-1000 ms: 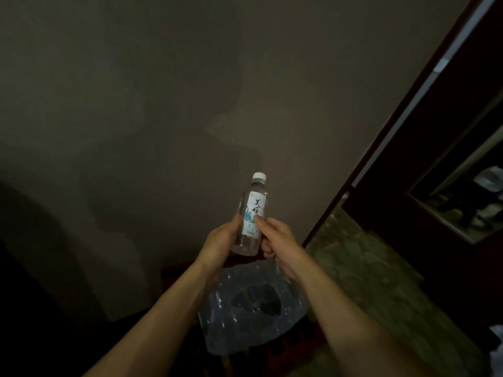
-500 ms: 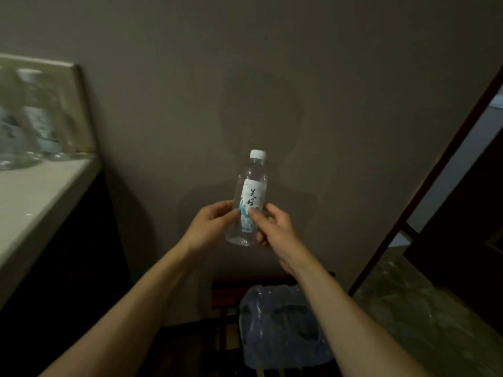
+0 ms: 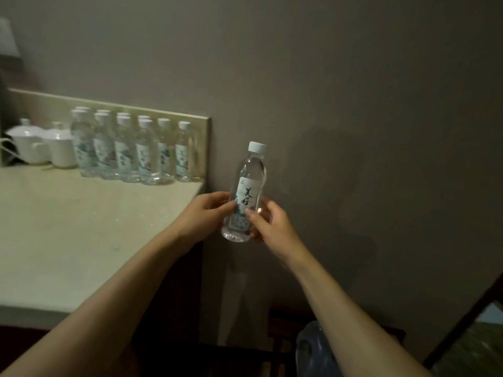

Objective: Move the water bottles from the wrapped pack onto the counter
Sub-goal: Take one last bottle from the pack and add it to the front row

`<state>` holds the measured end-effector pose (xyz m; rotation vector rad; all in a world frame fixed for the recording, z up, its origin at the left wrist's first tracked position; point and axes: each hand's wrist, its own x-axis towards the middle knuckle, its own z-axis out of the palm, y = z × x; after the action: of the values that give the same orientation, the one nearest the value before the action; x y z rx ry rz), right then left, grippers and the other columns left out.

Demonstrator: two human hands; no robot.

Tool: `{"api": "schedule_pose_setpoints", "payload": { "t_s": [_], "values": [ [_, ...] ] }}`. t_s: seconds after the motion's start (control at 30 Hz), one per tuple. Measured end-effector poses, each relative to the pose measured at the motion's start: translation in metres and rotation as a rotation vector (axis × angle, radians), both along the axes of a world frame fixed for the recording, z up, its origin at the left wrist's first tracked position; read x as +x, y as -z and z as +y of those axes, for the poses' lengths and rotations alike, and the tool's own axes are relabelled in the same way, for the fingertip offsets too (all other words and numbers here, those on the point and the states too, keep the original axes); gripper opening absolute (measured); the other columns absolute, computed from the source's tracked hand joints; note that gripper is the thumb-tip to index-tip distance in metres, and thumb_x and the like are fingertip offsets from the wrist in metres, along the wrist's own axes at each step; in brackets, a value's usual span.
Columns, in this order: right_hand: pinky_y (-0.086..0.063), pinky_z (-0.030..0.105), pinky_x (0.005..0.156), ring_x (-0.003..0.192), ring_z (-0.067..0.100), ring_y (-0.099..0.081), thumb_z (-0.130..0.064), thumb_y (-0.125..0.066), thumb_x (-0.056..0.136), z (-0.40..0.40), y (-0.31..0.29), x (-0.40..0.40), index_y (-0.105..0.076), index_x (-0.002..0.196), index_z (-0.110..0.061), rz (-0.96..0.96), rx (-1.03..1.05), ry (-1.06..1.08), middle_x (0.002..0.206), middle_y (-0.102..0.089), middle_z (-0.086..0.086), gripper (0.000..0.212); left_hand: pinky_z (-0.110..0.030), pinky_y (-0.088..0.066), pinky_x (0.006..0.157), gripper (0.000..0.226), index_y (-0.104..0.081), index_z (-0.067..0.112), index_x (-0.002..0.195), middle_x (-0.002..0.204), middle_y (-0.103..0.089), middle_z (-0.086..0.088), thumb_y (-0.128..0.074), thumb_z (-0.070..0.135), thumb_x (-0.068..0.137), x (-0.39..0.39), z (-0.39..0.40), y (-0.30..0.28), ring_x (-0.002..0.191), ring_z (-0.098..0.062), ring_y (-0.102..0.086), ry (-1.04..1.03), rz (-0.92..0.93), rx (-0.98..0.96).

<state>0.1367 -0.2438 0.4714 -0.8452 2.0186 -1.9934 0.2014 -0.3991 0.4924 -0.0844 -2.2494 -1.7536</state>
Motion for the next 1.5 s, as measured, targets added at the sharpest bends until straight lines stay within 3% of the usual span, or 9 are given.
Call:
{"api": "schedule_pose_setpoints", "payload": {
  "t_s": [0.17,0.27,0.4,0.53,0.83,0.93,1.13,1.37,1.5],
  "values": [
    [-0.045,0.008,0.050,0.061,-0.009,-0.063,-0.015,-0.058,0.095,-0.069,-0.005,0.005,-0.050,0.127,-0.014,0.055,0.028,-0.029,0.087,-0.065,-0.006,0.033,-0.016,-0.053,0.074,0.027,-0.066,0.020,0.121,0.109,-0.073,0.005,-0.050,0.022,0.099,0.014,-0.070,-0.011,0.097,-0.004,-0.070,0.015,-0.006,-0.050],
    [-0.050,0.011,0.058,0.084,0.003,-0.070,-0.023,-0.063,0.091,-0.117,-0.004,0.007,-0.052,0.123,-0.027,0.052,0.057,-0.016,0.103,-0.069,-0.005,0.034,-0.024,-0.052,0.081,0.024,-0.068,0.025,0.116,0.107,-0.073,0.008,-0.050,0.026,0.099,0.013,-0.117,-0.010,0.099,-0.007,-0.068,0.014,-0.017,-0.113],
    [-0.055,0.021,0.068,0.096,0.013,-0.070,-0.024,-0.066,0.089,-0.175,0.000,0.005,-0.053,0.127,-0.024,0.030,0.073,0.032,0.115,-0.069,0.003,0.040,-0.033,-0.053,0.089,0.022,-0.068,0.035,0.111,0.105,-0.074,0.013,-0.052,0.027,0.098,0.006,-0.173,-0.003,0.101,-0.010,-0.068,0.018,-0.017,-0.145],
    [-0.051,0.015,0.059,0.087,0.005,-0.071,-0.031,-0.068,0.087,-0.216,0.004,0.002,-0.052,0.125,-0.030,0.041,0.145,0.106,0.115,-0.068,-0.003,0.041,-0.035,-0.053,0.091,0.022,-0.067,0.043,0.099,0.104,-0.073,0.016,-0.053,0.027,0.097,-0.005,-0.217,0.003,0.100,-0.008,-0.067,0.037,-0.025,-0.137],
    [-0.059,0.038,0.079,0.095,0.017,-0.070,-0.027,-0.072,0.085,-0.266,0.021,-0.013,-0.049,0.116,-0.025,0.052,0.156,0.281,0.113,-0.067,0.002,0.039,-0.032,-0.054,0.091,0.025,-0.066,0.022,0.118,0.109,-0.072,0.004,-0.053,0.018,0.097,-0.028,-0.259,0.024,0.102,-0.012,-0.067,0.057,-0.048,0.007],
    [-0.059,0.029,0.074,0.092,0.012,-0.070,-0.023,-0.069,0.087,-0.272,0.028,-0.020,-0.049,0.116,-0.026,0.062,0.147,0.313,0.111,-0.066,-0.002,0.035,-0.032,-0.055,0.091,0.029,-0.064,0.018,0.123,0.113,-0.071,0.002,-0.056,0.018,0.096,-0.037,-0.261,0.030,0.102,-0.011,-0.069,0.047,-0.032,0.028],
    [-0.056,0.048,0.086,0.101,0.020,-0.068,-0.031,-0.064,0.089,-0.277,0.024,-0.037,-0.044,0.119,-0.019,0.143,0.305,0.338,0.115,-0.067,0.003,0.038,-0.016,-0.052,0.075,0.025,-0.063,0.014,0.118,0.112,-0.068,0.002,-0.060,0.022,0.094,-0.056,-0.264,0.032,0.096,-0.007,-0.066,-0.105,-0.033,-0.084],
    [-0.053,0.051,0.088,0.106,0.030,-0.064,-0.035,-0.062,0.090,-0.295,0.022,-0.053,-0.045,0.123,-0.015,0.170,0.332,0.405,0.119,-0.064,0.013,0.042,-0.033,-0.056,0.081,0.019,-0.060,0.009,0.104,0.100,-0.066,-0.003,-0.062,0.023,0.092,-0.079,-0.264,0.033,0.092,-0.015,-0.065,-0.305,-0.046,-0.215],
    [-0.050,0.052,0.090,0.108,0.031,-0.061,-0.034,-0.062,0.090,-0.299,0.020,-0.064,-0.047,0.118,-0.010,0.207,0.354,0.442,0.121,-0.058,0.014,0.040,-0.024,-0.052,0.068,0.009,-0.061,0.013,0.086,0.090,-0.068,-0.005,-0.061,0.020,0.092,-0.093,-0.267,0.033,0.080,-0.013,-0.065,-0.323,-0.014,-0.368]
  ]
}}
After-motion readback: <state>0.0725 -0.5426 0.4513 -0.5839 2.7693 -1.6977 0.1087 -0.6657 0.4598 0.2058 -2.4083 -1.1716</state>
